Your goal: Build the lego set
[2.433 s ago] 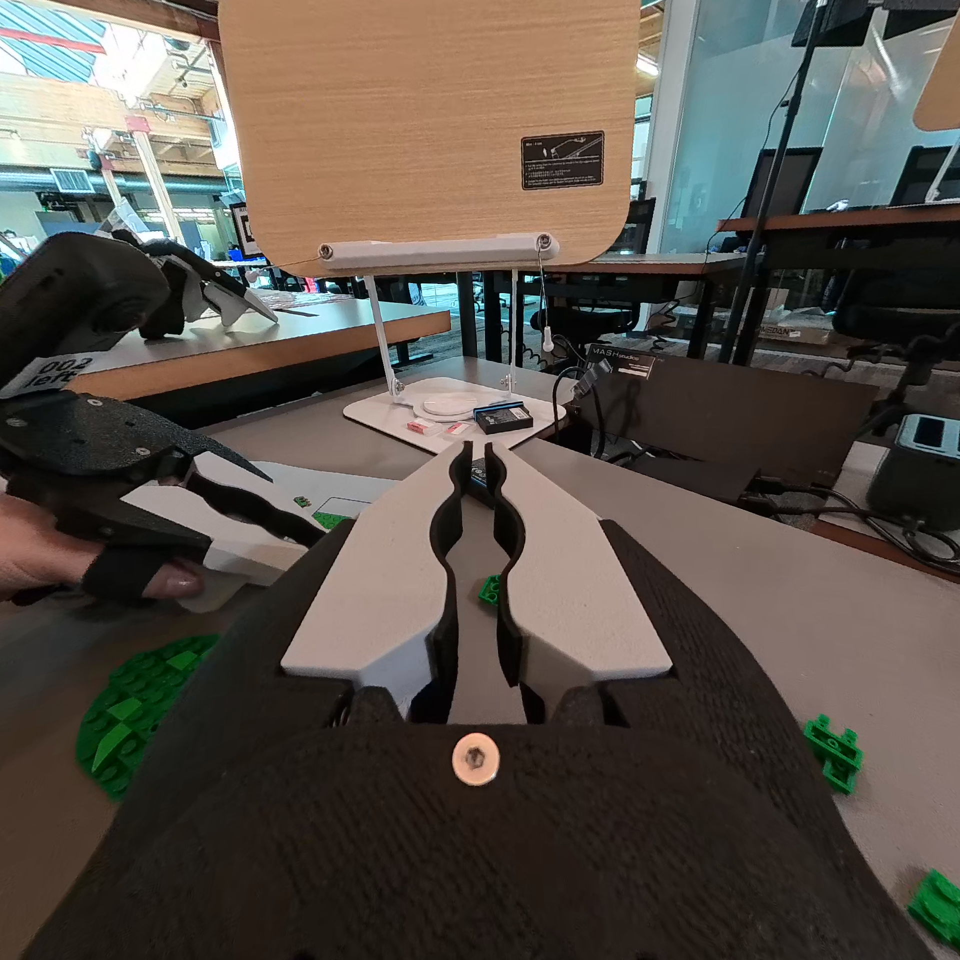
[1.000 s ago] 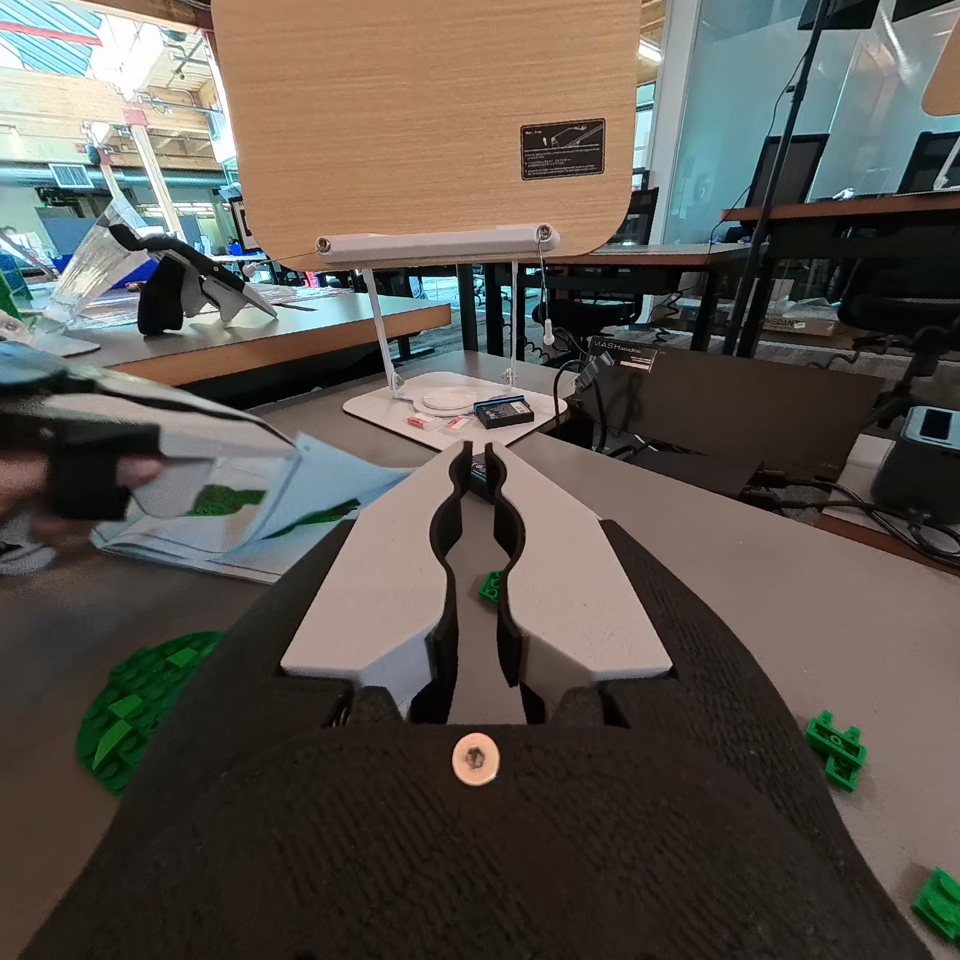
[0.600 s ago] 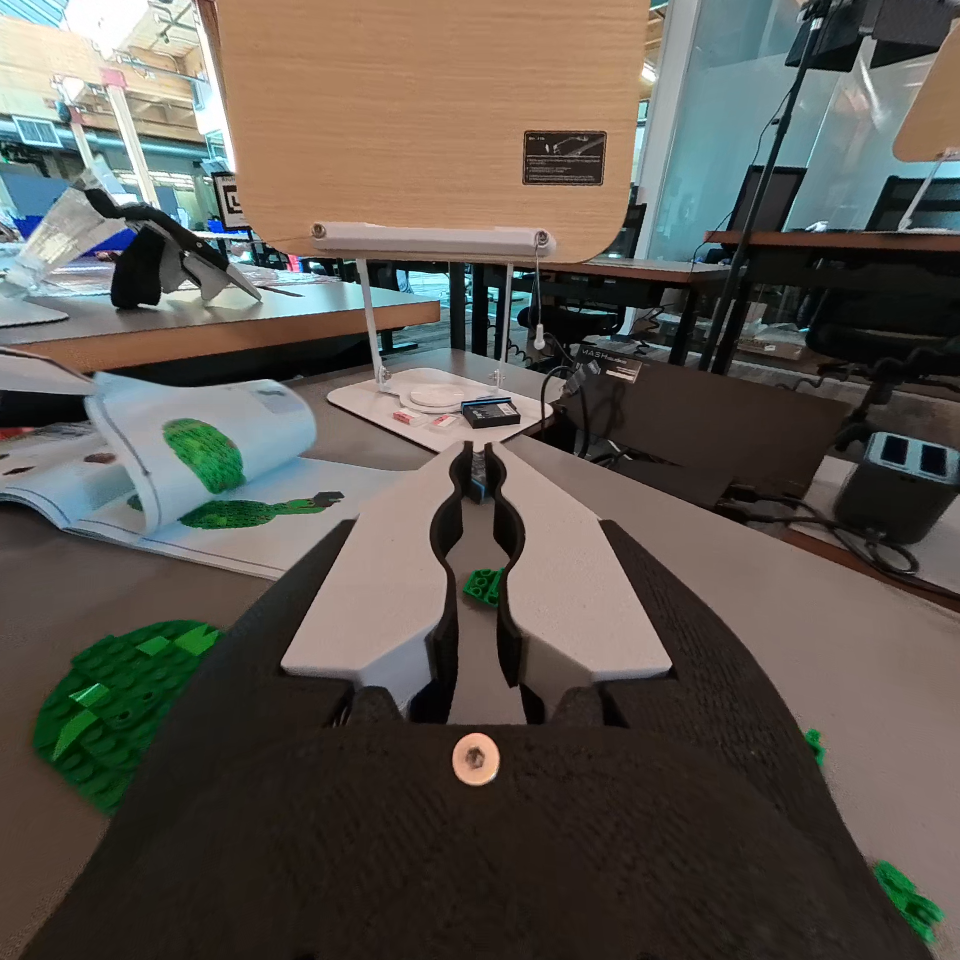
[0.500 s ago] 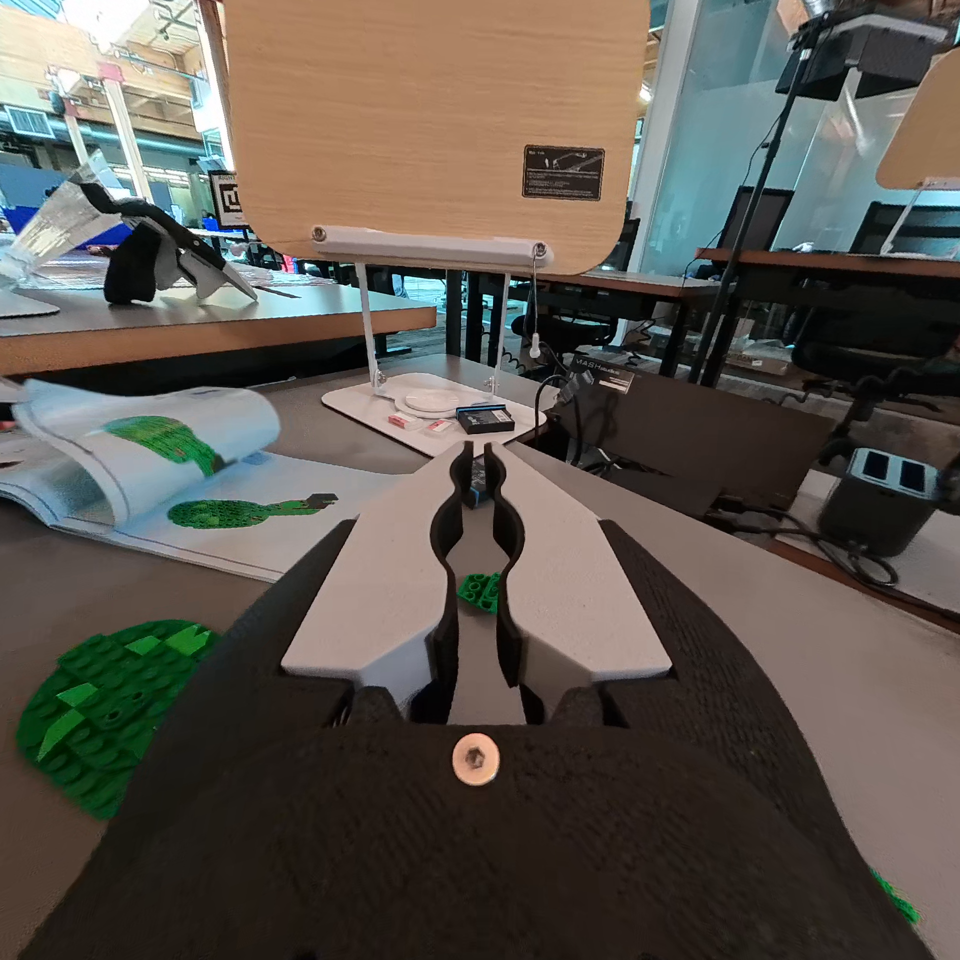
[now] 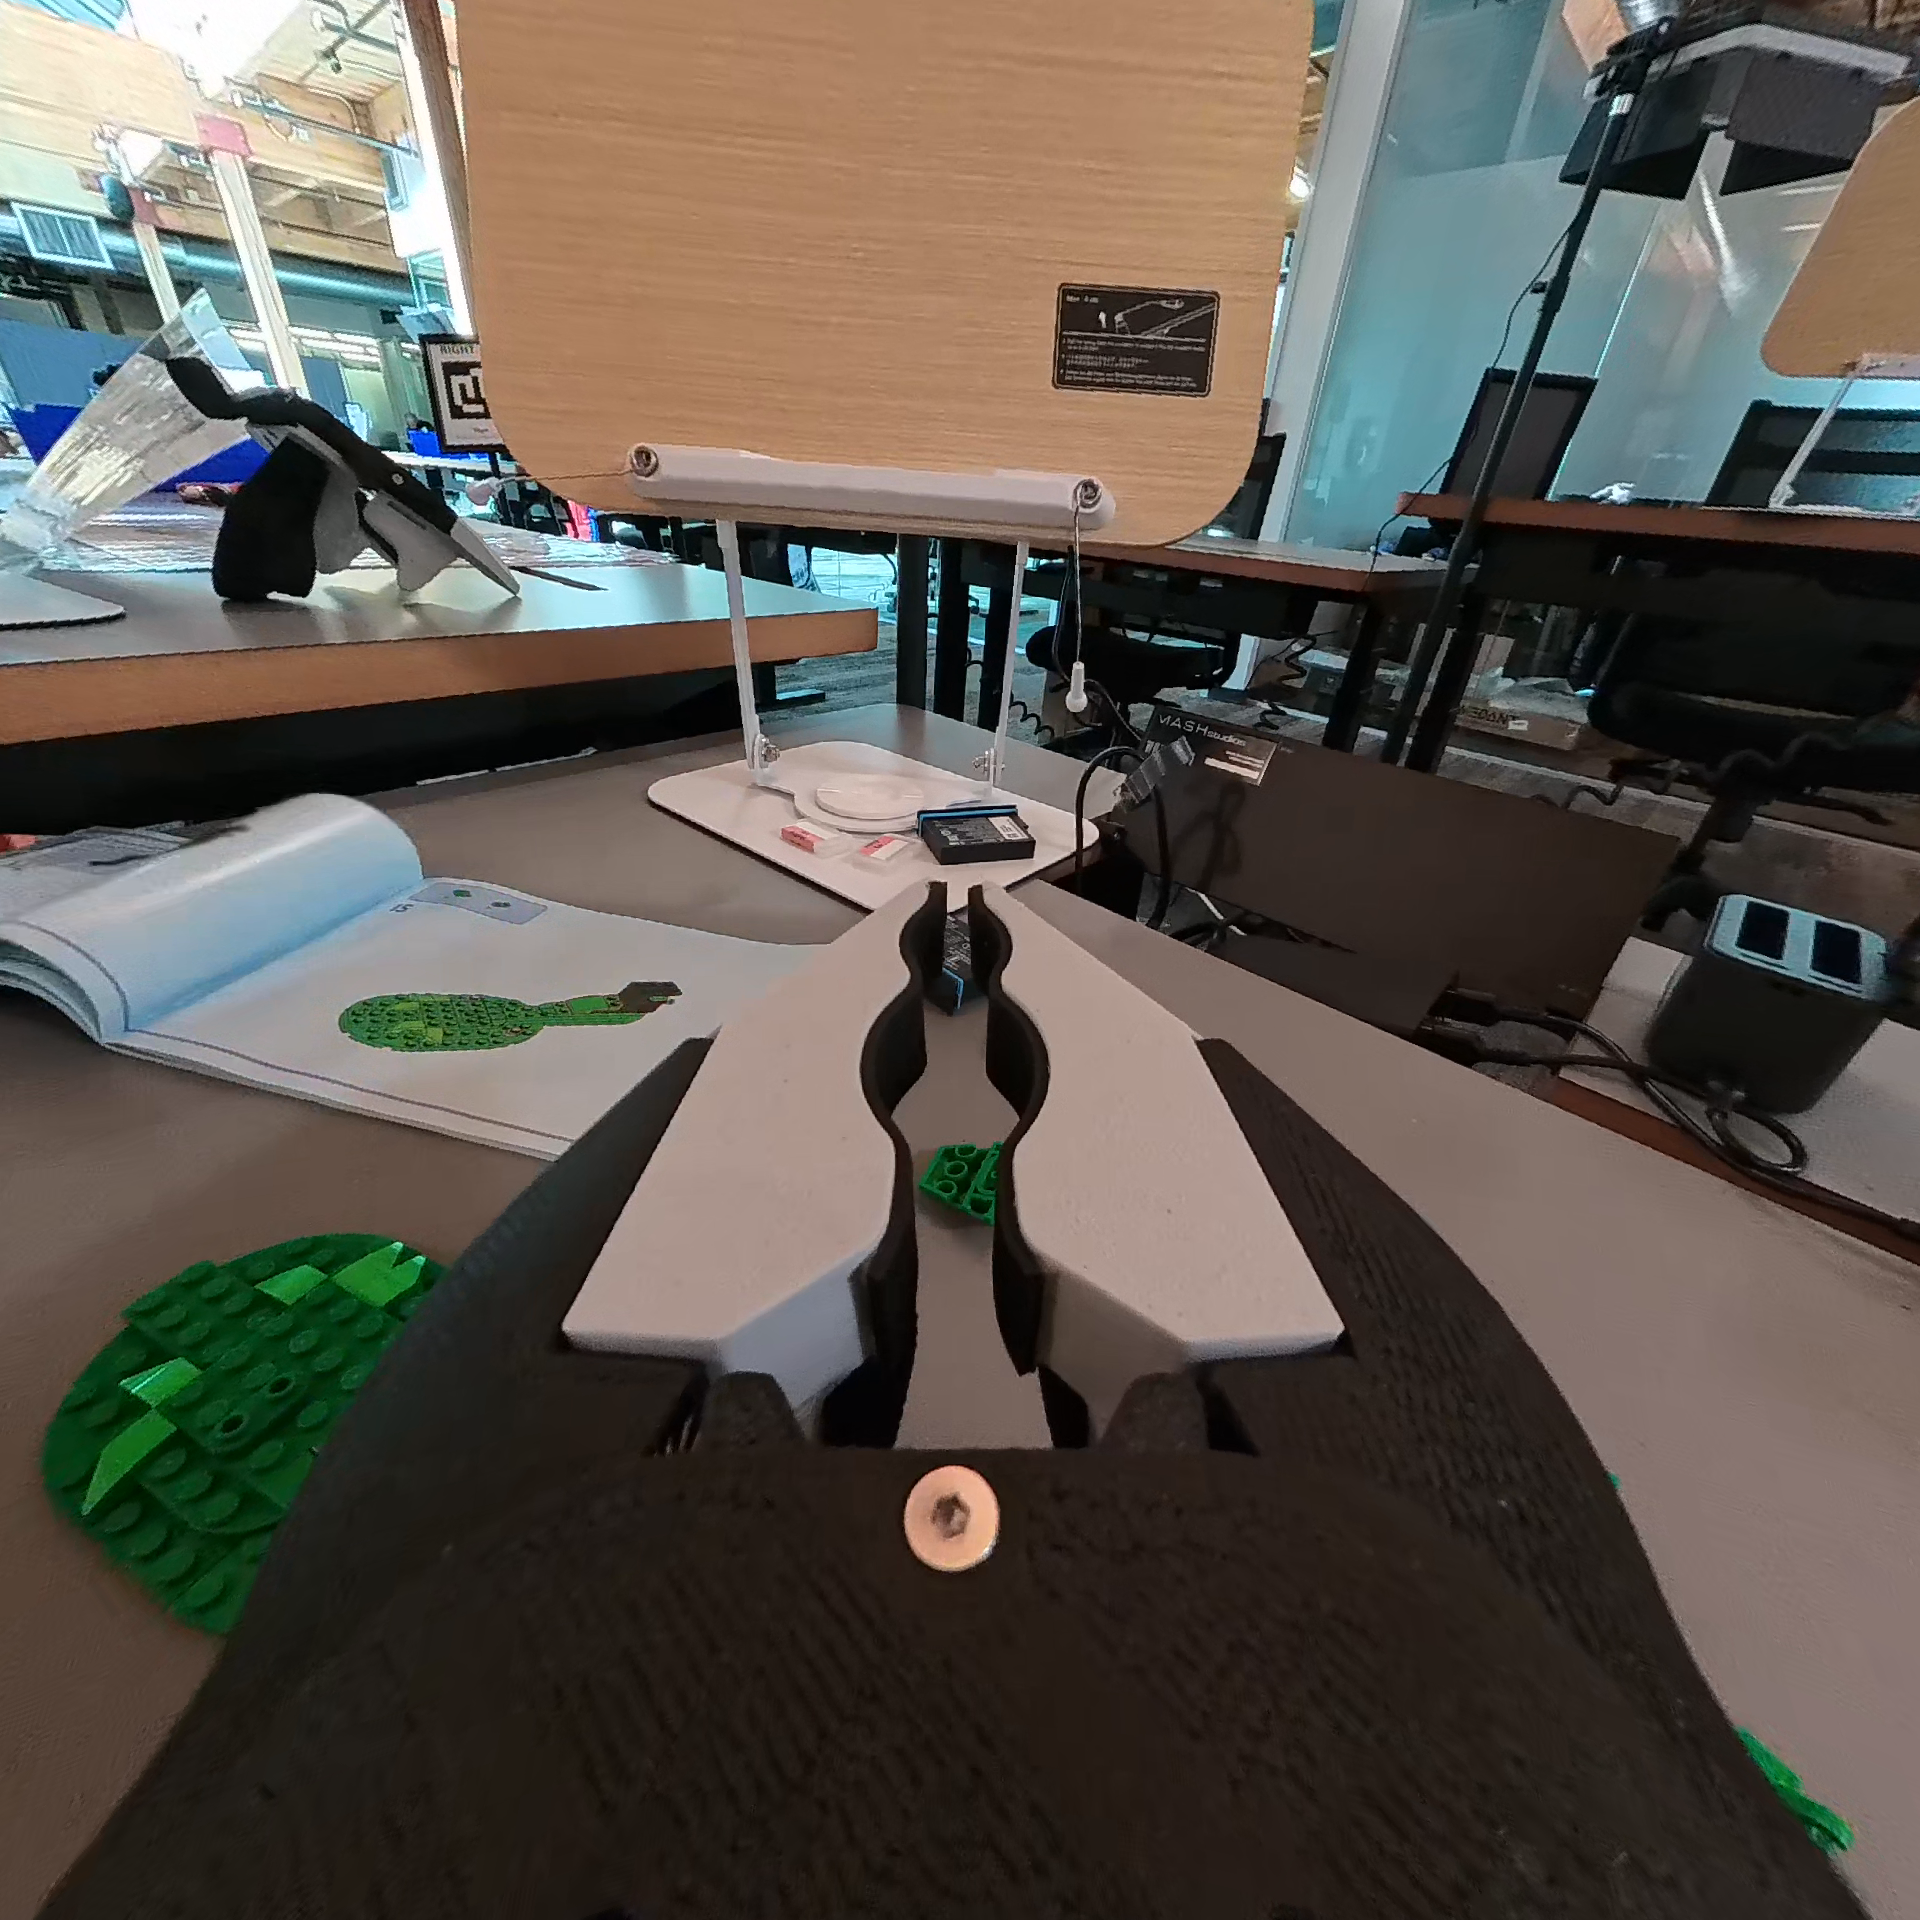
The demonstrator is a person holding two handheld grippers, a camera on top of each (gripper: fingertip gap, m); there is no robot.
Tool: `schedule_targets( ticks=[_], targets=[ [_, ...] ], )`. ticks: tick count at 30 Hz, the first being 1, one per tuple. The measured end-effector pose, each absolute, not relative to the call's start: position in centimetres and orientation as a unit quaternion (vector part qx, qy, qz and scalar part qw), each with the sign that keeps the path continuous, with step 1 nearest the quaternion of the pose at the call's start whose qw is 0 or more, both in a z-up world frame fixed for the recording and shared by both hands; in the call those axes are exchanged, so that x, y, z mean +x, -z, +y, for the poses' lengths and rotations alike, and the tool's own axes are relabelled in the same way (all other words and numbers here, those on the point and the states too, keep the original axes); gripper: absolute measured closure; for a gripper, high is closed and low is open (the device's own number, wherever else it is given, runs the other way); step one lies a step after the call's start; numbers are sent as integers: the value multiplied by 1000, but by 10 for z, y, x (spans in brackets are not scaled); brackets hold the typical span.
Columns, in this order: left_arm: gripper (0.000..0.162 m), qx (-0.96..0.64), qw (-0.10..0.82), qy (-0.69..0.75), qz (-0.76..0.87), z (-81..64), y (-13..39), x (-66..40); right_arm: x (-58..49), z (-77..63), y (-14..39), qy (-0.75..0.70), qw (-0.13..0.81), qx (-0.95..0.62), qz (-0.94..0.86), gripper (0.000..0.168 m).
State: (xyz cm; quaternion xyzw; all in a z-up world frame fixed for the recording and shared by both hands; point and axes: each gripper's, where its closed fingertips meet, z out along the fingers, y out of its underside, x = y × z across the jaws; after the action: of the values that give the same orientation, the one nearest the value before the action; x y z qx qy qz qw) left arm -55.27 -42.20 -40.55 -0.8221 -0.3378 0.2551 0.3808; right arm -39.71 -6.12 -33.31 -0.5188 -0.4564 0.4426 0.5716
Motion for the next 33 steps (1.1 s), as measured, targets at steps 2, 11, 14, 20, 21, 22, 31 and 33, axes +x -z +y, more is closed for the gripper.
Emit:
schedule_targets(
  ticks=[2, 11, 14, 20, 21, 22, 31, 33],
  targets=[
    [135, -837, 375, -239, -318, -417, 408, -543, -397, -61, 333, -442, 572, -519, -457, 166],
    [72, -891, 358, -263, -94, -351, 409, -510, -399, -63, 334, -442, 569, -518, -461, 166],
    [67, -910, 319, -265, -18, -333, 418, -508, -398, -63, 334, -445, 568, -519, -459, 166],
    [81, -906, 244, -304, 164, -306, 415, -516, -398, -62, 334, -447, 566, -521, -457, 166],
    [85, -905, 221, -310, 188, -306, 416, -518, -398, -62, 334, -447, 565, -521, -457, 166],
    [89, -904, 198, -319, 206, -308, 416, -521, -398, -62, 335, -446, 565, -522, -457, 166],
    [128, -843, 93, -449, 281, -328, 423, -550, -397, -60, 334, -443, 568, -522, -456, 166],
    [141, -822, 89, -481, 292, -330, 423, -552, -397, -62, 334, -442, 568, -519, -460, 166]
  ],
)
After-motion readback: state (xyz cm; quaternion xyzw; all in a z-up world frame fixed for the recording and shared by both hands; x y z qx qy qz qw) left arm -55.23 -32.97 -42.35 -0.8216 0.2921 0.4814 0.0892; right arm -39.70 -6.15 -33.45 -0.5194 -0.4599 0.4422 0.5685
